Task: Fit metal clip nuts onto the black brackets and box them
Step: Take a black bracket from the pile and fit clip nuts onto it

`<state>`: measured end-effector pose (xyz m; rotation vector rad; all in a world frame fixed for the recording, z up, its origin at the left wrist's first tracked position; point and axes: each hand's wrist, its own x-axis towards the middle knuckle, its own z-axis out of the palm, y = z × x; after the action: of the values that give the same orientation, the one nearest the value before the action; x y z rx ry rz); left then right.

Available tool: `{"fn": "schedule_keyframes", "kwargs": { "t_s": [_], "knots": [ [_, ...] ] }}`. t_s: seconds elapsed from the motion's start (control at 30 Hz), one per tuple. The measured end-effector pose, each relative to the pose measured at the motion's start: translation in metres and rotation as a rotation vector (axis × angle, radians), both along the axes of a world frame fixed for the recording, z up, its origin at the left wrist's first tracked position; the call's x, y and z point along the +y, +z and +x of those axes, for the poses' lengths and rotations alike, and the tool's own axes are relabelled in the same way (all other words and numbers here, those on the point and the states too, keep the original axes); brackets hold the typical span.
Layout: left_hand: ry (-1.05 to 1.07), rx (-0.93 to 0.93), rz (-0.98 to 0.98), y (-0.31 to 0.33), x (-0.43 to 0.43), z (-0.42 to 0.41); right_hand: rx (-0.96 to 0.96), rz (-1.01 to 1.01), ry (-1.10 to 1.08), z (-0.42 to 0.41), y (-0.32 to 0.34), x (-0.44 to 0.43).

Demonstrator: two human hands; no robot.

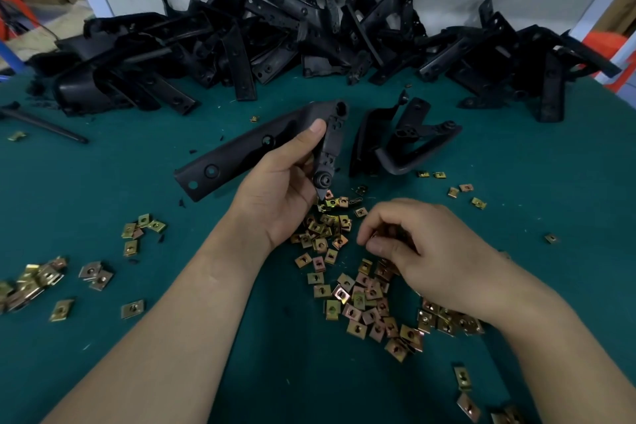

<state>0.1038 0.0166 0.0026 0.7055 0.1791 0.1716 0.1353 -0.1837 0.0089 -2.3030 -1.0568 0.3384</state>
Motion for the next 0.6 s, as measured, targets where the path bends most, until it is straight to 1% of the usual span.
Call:
{"fn": "schedule_keyframes", "kwargs": {
  "t_s": [0.23, 0.37, 0.47, 0.6],
  "knots": [
    [-0.011, 0.001, -0.013, -0.0012, 0.0009, 0.0008, 0.111, 0.202, -0.053, -0.0032, 0.0025, 0.0032],
    [-0.013, -0.007, -0.022, -0.0005, 0.0008, 0.0004, 0.136, 0.34, -0.12, -0.0021, 0.0008, 0.0063],
    [-0.025, -0.014, -0.017, -0.0009, 0.0014, 0.0004, 0.243, 0.451, -0.159, -0.001, 0.0011, 0.0083],
    [-0.042, -0.024, -0.016, -0.002, 0.0026, 0.0003, 0.435, 0.58, -0.203, -0.0002, 0.0018, 0.0093]
  ]
}}
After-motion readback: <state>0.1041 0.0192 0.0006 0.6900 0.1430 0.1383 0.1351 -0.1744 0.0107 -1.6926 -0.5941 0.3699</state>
